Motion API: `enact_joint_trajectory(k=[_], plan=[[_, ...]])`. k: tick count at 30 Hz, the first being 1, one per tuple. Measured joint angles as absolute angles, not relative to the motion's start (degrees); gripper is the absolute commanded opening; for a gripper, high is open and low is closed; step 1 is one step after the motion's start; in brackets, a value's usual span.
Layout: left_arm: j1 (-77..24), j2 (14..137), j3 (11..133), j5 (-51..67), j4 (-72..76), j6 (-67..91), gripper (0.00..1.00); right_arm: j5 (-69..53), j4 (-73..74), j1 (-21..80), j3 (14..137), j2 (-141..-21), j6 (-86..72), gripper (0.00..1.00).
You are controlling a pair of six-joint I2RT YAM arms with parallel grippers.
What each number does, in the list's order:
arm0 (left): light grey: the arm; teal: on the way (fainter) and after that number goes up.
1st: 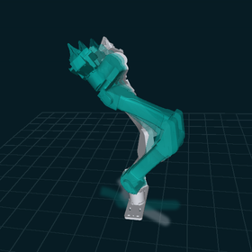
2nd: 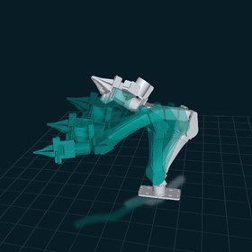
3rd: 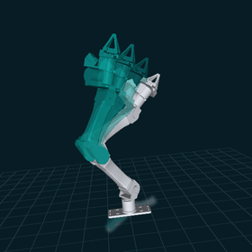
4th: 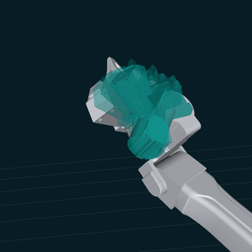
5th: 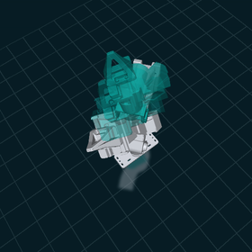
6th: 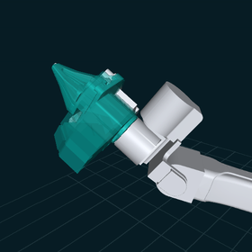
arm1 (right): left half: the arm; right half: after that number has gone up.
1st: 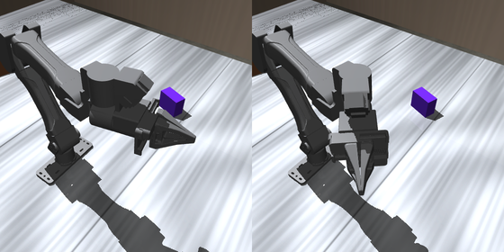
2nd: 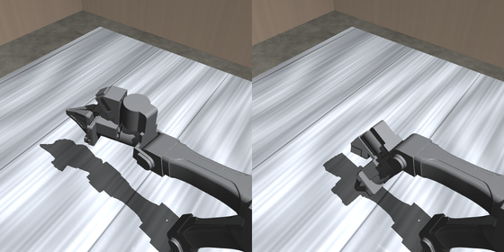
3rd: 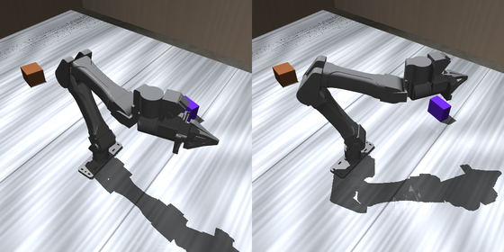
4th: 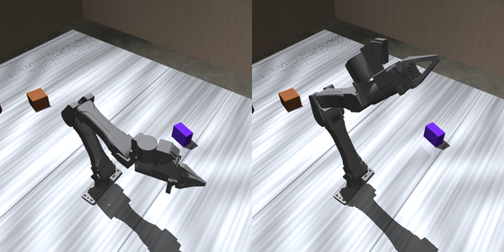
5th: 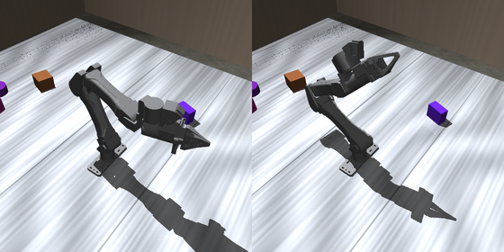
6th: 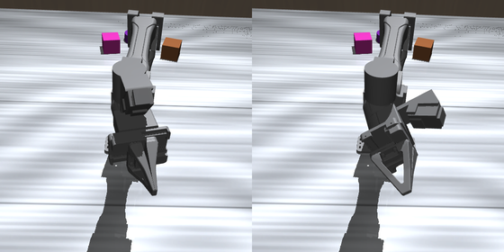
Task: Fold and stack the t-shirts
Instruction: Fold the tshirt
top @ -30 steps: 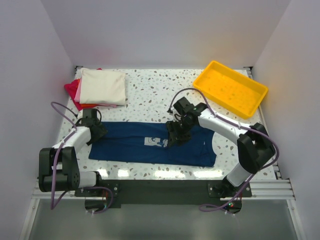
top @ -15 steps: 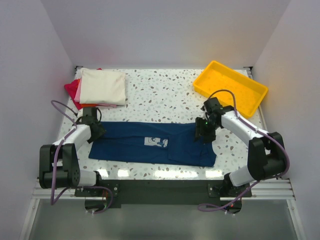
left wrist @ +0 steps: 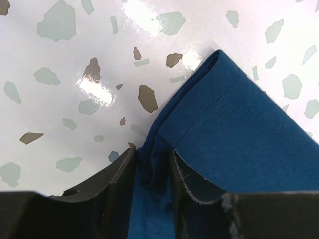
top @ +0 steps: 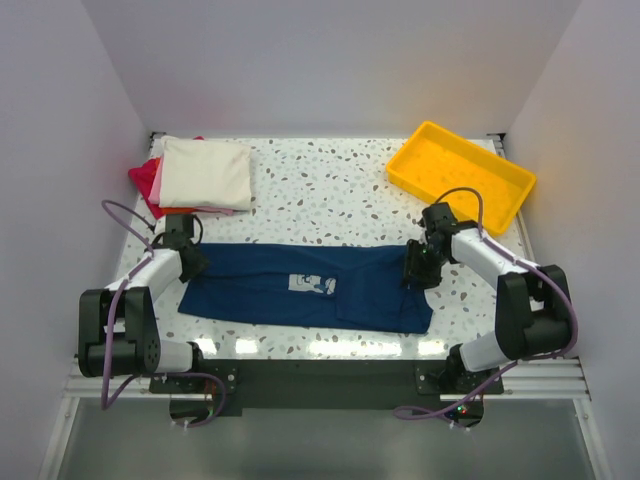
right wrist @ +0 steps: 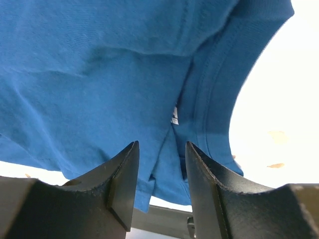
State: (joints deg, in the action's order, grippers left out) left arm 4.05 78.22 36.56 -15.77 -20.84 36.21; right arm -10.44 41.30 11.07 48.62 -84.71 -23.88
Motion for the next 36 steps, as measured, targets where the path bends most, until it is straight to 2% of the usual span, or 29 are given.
enact_joint_trajectory(k=[11, 14, 17, 18, 21, 22, 29, 36], plan=[[4.05, 78.67, 36.56, -15.77, -20.51, 36.21, 0.37, -12.14, 36.45, 11.07, 47.31, -86.87, -24.56, 0.37], [4.05, 78.87, 36.56, -15.79, -20.32, 36.18, 0.37, -12.12, 35.70, 11.07, 47.18, -88.03, -24.60, 0.32], [4.05, 78.91, 36.56, -15.81, -20.23, 36.18, 0.37, -12.14, 35.07, 11.07, 47.09, -88.92, -24.64, 0.22], [4.05, 78.96, 36.56, -15.81, -20.23, 36.18, 0.37, -12.23, 35.03, 11.07, 47.07, -89.25, -24.64, 0.15], [4.05, 79.09, 36.56, -15.86, -20.08, 36.16, 0.37, -12.56, 35.14, 10.90, 47.07, -89.49, -24.64, 0.02], [4.08, 79.11, 36.56, -15.88, -20.03, 36.16, 0.37, -12.56, 35.24, 10.90, 47.07, -89.52, -24.62, 0.01], [4.12, 79.85, 36.86, -16.14, -19.40, 36.16, 0.35, -11.31, 38.74, 10.85, 47.66, -89.01, -24.62, 0.00], [4.25, 81.25, 37.95, -16.29, -18.96, 36.18, 0.36, -10.55, 41.91, 10.85, 48.14, -86.83, -24.86, 0.08]])
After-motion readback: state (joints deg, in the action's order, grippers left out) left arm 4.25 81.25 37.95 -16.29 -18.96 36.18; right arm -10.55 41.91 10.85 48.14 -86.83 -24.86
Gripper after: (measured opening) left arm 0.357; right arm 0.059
